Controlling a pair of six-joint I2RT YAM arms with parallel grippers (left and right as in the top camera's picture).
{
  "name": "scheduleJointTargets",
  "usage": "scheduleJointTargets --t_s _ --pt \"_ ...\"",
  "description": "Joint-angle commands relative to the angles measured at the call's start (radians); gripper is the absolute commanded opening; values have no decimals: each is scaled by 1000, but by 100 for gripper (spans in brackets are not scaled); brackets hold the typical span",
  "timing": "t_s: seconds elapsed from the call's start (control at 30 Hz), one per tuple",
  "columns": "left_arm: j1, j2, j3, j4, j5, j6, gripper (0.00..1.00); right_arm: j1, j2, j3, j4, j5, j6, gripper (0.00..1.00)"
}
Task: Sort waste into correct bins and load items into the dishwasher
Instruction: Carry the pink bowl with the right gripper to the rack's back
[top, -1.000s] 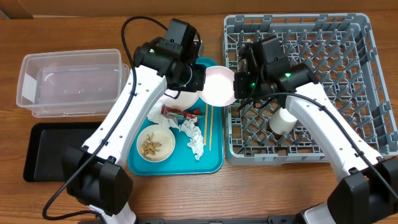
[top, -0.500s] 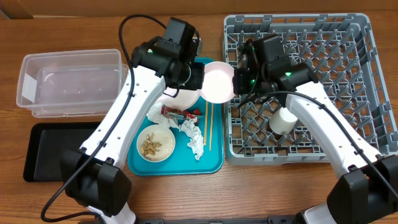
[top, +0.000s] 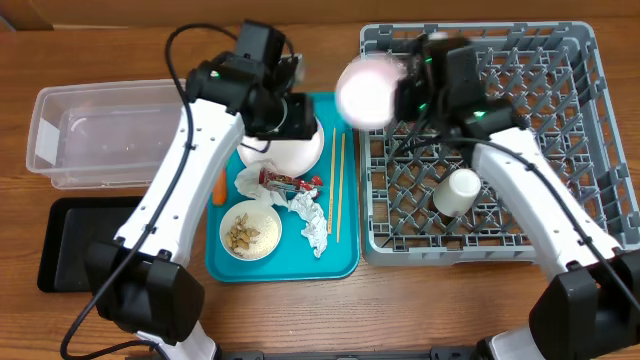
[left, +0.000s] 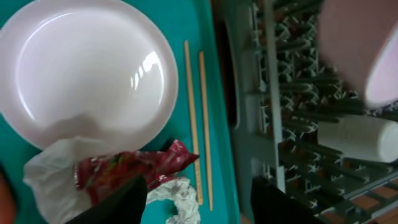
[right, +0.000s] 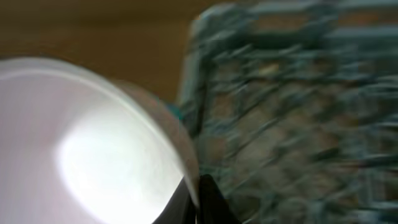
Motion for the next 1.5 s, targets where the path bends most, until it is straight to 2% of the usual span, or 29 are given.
scheduleJointTargets --t_s 0.0,0.13,0.27,0.33,0.47,0.57,0.73,0.97,1.27,1.47 --pt "29 -16 2 -25 -21 22 59 -56 -8 9 49 347 -65 4" --pt "29 -16 2 -44 -23 49 60 -56 -8 9 102 371 -147 4" --pt "29 -15 -1 -27 -54 48 64 -56 -5 9 201 442 -166 4" --pt "29 -14 -4 -20 -54 49 65 -56 3 9 266 452 -233 4" --pt "29 -14 -20 -19 -59 49 69 -56 49 9 377 541 -504 4" --pt "27 -11 -35 -9 -99 48 71 -56 114 9 470 666 -855 4" --pt "28 -8 -39 -21 -107 49 70 -56 182 9 567 665 -1183 4" --pt "26 -8 -52 -13 -106 48 70 -71 204 9 719 648 -1350 4" --pt "26 -8 -55 24 -104 29 71 -125 261 9 682 586 -1483 4" --pt "26 -8 -55 28 -103 21 71 -140 316 9 706 587 -1488 4"
